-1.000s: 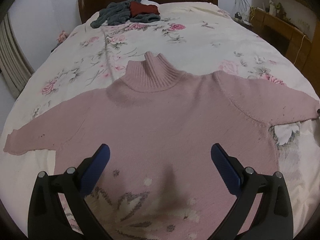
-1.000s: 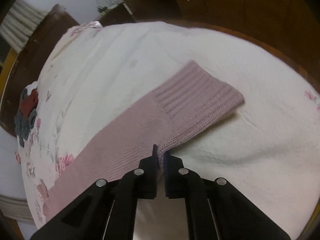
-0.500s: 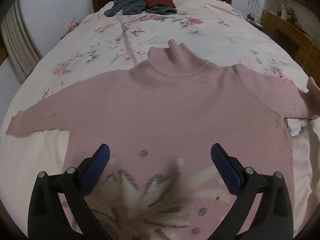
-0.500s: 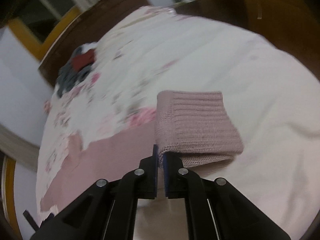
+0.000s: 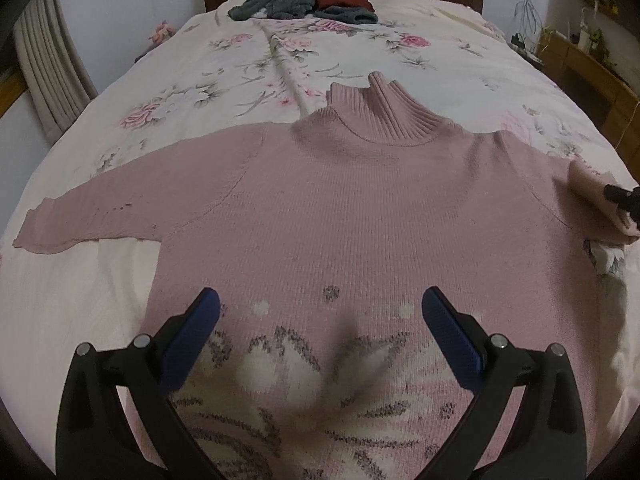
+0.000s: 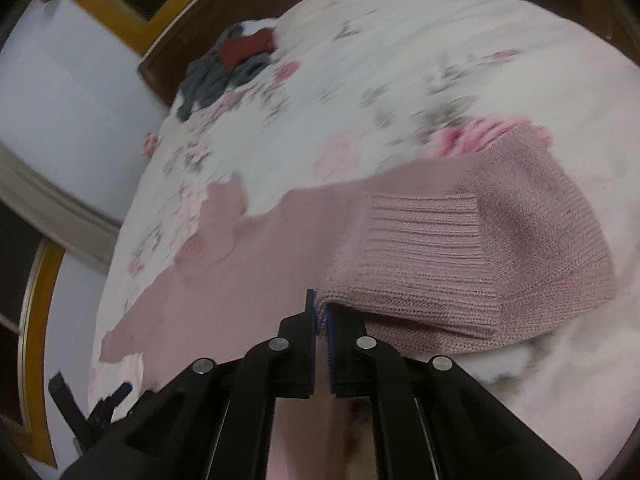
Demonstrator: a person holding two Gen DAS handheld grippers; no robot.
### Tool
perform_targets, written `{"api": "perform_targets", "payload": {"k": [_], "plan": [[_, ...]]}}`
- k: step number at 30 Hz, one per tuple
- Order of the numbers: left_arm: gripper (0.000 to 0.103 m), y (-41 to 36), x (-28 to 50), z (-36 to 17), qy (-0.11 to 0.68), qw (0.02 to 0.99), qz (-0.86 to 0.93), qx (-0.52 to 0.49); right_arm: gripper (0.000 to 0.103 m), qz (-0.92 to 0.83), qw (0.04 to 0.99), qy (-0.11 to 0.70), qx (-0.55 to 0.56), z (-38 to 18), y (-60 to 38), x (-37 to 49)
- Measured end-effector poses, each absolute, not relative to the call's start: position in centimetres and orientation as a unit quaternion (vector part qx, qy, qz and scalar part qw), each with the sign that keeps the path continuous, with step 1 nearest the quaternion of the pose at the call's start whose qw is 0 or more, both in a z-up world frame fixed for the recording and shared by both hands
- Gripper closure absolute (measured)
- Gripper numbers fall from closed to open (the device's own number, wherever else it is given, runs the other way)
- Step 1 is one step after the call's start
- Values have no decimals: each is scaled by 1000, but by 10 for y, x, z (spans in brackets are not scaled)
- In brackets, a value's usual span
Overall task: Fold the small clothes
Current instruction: 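Carry the held sleeve across the sweater body toward the left tool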
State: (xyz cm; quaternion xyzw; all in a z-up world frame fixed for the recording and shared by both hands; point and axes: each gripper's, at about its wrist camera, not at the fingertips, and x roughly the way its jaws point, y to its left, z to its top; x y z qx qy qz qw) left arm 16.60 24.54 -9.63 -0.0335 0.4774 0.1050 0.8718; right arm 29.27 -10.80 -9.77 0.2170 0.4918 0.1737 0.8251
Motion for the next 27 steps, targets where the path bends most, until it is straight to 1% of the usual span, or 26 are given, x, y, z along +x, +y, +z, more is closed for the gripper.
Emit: {"api": "perform_targets", "payload": {"k": [4, 9, 11, 13, 14, 16, 17, 22, 27], "plan": [[3, 244, 169, -97, 480, 871, 97, -40, 99, 185, 821, 512, 173, -116, -75, 292], [3, 232, 174, -94, 483, 871, 77, -44, 97, 183, 807, 540, 154, -143, -64, 287], [3, 225, 179, -93, 485, 870, 64, -51, 95, 187, 804, 544, 151, -149, -66, 283], [3, 213, 185, -89, 483, 873, 46, -60, 90, 198, 800, 543, 160, -148, -74, 275], [3, 207, 188, -87, 480, 874, 37, -61, 89, 202, 801, 540, 164, -145, -77, 270], [3, 185, 199, -82, 476, 877, 8, -59, 88, 198, 812, 524, 161, -134, -90, 250], [3, 172, 206, -79, 475, 878, -11, -55, 86, 194, 816, 520, 159, -132, -95, 244], [3, 109, 242, -80, 486, 867, -86, -70, 85, 163, 826, 513, 164, -130, -137, 192], [5, 54, 281, -107, 527, 836, -121, -92, 85, 149, 833, 500, 185, -126, -162, 160]]}}
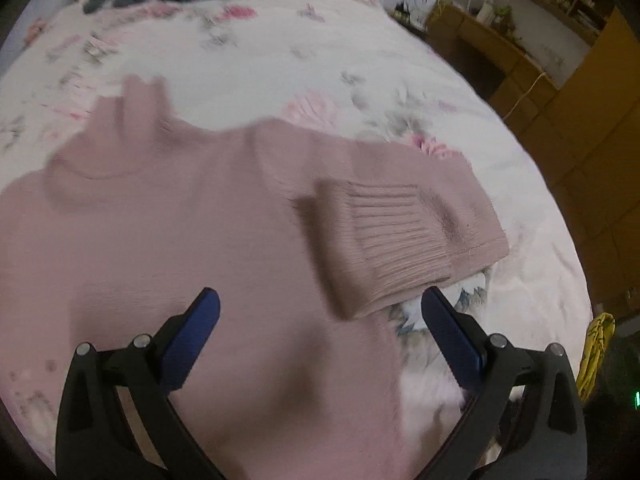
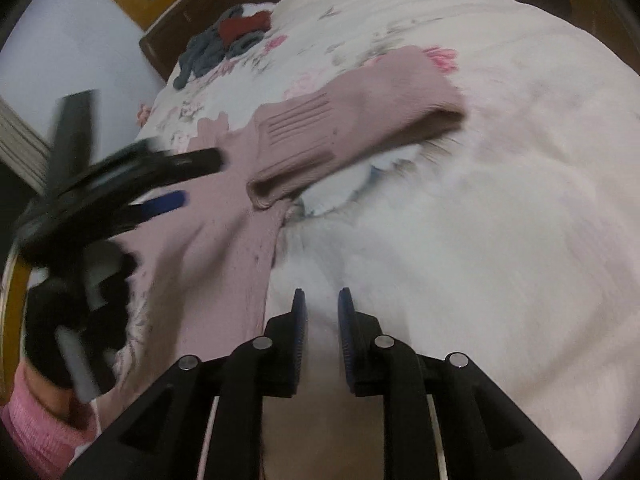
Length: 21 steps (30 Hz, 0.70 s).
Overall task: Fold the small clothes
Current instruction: 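Carry the held sleeve across the sweater body toward the left tool, then grasp the cuff with the left tool while the right tool opens and releases it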
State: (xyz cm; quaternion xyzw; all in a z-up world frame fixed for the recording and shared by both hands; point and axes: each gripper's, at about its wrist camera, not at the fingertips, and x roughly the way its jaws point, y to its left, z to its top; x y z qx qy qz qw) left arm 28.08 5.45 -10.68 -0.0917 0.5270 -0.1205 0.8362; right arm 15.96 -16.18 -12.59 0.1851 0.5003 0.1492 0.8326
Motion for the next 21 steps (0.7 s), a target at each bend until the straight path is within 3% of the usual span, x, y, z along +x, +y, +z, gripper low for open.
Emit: {"api": "perform_targets", "payload": {"k": [1, 2, 3, 6, 7, 9, 10, 12, 21], "plan": [[13, 51, 286, -113, 537, 830, -120, -96, 85, 147, 834, 496, 190, -125, -164, 156], [36, 46, 292, -122, 550, 819, -123, -106, 84, 145, 836, 493, 193, -124, -166, 152], [46, 45, 296, -128, 560, 810, -130, -118, 84, 142, 839, 488, 194, -122, -169, 148], [56, 40, 307, -145, 587, 780, -142, -165, 83, 137, 844, 481, 194, -121, -172, 140], [68, 39, 304, -146, 584, 782, -145, -164, 82, 136, 845, 481, 192, -121, -171, 138], [79, 36, 300, -143, 578, 785, -158, -157, 82, 131, 847, 482, 180, -123, -167, 138], [90, 36, 297, -140, 572, 789, -159, -156, 82, 130, 848, 483, 176, -123, -165, 138], [94, 44, 294, -133, 560, 794, -163, -170, 82, 127, 848, 485, 171, -124, -163, 137], [95, 130, 264, -95, 494, 836, -124, -204, 82, 120, 850, 483, 174, -120, -167, 139]]}}
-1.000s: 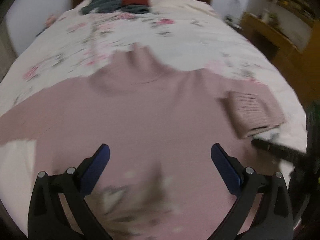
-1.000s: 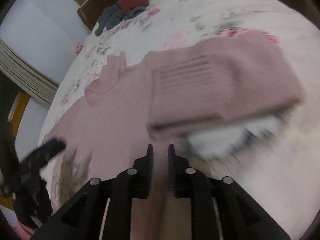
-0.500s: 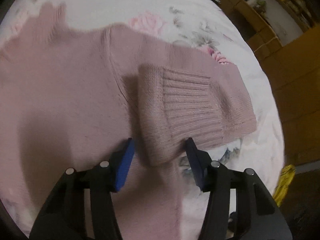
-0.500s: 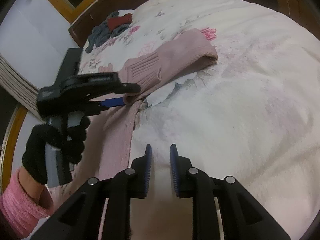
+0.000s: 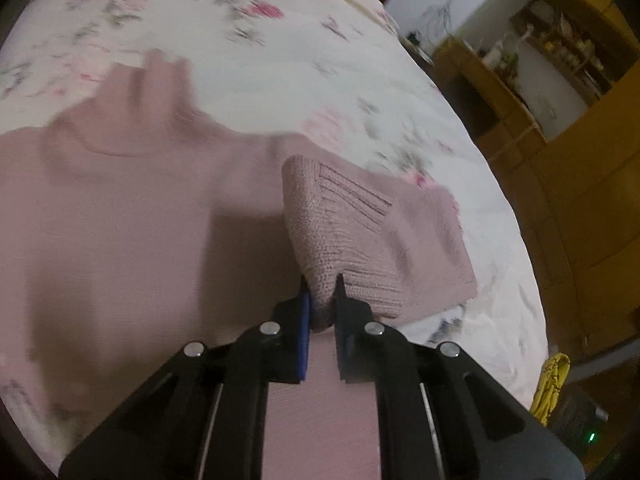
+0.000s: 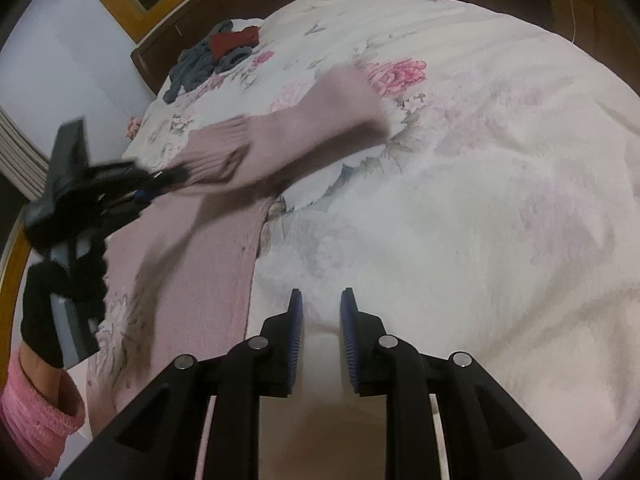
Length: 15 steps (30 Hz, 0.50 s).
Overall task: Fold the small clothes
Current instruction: 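Grasp the cuff with the left tool while the right tool opens and releases it, then lay the cuff onto the sweater body and open the left tool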
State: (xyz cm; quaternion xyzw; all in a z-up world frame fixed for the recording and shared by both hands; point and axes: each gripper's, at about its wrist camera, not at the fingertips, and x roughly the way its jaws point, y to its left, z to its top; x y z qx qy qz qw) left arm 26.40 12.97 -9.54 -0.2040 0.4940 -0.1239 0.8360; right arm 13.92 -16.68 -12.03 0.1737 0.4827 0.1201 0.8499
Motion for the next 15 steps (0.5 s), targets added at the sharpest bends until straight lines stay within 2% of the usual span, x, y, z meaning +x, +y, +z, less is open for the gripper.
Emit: {"api": "perform_targets", "payload": {"k": [9, 15], "plan": [[95, 236, 239, -82, 469, 858, -44, -206, 82, 129, 852, 483, 155, -113, -143, 165], [95, 276, 245, -82, 462, 866, -17, -189, 82, 146, 855, 475, 148, -103, -116, 207]]}}
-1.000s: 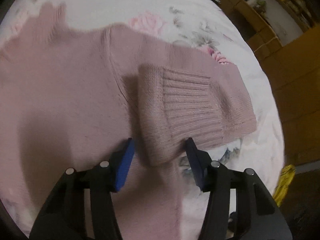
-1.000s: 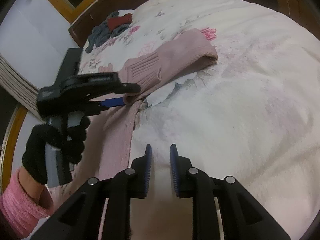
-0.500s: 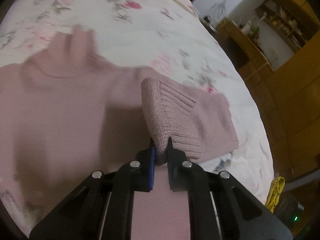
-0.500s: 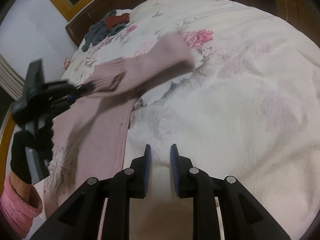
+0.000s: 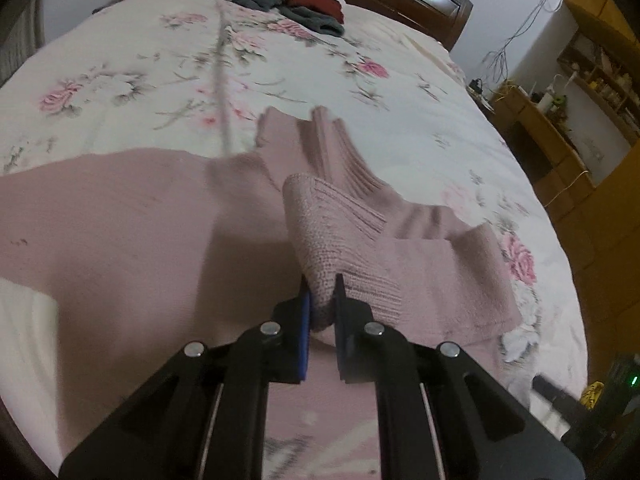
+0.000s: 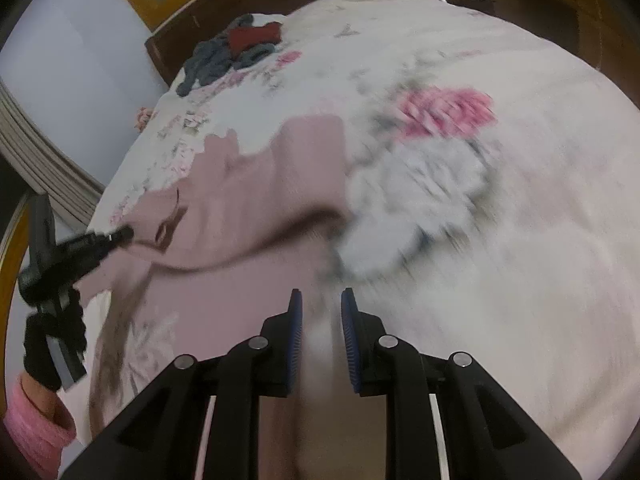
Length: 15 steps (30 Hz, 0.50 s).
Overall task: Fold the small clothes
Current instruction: 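Lay the cuff onto the sweater body and open the left tool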
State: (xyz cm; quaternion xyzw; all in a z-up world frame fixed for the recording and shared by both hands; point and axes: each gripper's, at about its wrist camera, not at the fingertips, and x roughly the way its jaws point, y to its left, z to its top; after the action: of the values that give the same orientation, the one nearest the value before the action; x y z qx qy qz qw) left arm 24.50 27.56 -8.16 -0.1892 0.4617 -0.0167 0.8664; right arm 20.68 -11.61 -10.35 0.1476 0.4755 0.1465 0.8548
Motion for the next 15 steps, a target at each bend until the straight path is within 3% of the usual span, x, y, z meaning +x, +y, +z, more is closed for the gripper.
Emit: {"api": "perform_targets", "payload": {"k": [7, 12, 15], "plan": [[95, 294, 248, -95, 464, 864, -1, -194, 82, 155, 850, 481, 147, -99, -88, 281], [93, 303, 251, -129, 505, 842, 5, -188, 85, 129, 820, 544, 124, -149, -74, 307], [88, 311, 248, -147, 523, 830, 11, -191, 86, 128, 824, 538, 124, -158, -74, 307]]}}
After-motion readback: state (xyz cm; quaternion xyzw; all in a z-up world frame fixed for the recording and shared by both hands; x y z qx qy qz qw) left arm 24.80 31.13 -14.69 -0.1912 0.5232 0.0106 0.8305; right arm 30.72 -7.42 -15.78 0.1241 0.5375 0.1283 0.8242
